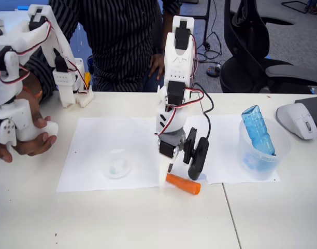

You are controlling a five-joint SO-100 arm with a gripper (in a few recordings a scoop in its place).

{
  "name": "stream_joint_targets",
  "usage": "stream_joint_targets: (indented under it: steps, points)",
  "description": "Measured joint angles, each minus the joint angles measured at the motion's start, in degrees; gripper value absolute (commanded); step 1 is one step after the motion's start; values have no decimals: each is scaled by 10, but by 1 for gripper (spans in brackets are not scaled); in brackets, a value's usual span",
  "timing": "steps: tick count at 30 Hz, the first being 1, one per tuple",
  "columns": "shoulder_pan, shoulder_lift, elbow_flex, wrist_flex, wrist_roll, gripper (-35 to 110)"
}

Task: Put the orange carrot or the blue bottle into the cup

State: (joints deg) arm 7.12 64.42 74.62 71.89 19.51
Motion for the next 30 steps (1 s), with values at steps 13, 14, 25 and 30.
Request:
stream_joint_targets:
  steps: [13, 14, 25, 30]
  points:
    - [-7, 0, 0, -4, 0, 30]
    - [-8, 0, 0, -4, 0, 30]
    - [-10, -13, -4, -4, 0, 30]
    - [-8, -29, -17, -4, 0, 30]
